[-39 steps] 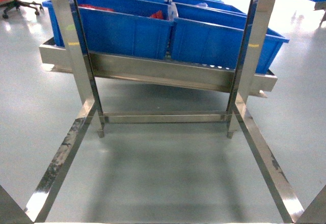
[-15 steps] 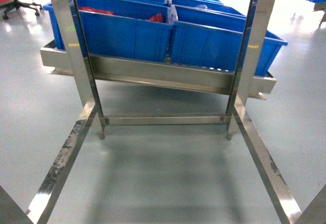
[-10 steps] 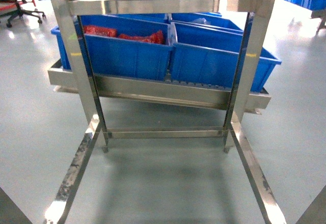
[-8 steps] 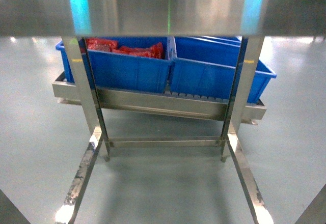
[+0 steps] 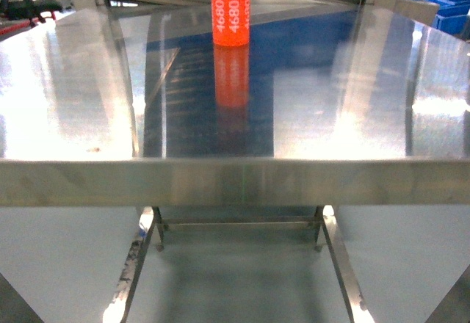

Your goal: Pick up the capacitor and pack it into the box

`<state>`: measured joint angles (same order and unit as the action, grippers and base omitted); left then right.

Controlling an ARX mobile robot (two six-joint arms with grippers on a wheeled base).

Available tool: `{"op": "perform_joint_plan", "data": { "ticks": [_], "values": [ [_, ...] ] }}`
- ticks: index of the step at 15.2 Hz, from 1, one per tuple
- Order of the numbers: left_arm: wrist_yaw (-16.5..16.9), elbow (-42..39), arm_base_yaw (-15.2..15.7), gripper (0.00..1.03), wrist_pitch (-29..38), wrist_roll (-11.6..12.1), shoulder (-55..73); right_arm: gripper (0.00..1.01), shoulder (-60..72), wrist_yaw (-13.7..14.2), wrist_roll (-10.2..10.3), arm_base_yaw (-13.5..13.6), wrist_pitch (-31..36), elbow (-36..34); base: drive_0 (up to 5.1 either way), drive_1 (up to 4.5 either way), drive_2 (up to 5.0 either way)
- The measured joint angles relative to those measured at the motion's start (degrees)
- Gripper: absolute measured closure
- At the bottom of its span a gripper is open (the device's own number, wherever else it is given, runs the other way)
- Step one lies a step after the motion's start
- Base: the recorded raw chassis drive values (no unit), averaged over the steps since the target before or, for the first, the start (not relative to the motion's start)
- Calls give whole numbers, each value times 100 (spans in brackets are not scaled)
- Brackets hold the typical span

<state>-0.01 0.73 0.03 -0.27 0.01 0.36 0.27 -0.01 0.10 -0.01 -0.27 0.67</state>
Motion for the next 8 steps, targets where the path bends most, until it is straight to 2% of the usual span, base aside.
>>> {"op": "perform_joint_plan", "data": {
  "ticks": [8],
  "values": [
    [0,0,0,5,4,2,0,3,0,-2,0,0,2,0,0,0,0]
  ]
}}
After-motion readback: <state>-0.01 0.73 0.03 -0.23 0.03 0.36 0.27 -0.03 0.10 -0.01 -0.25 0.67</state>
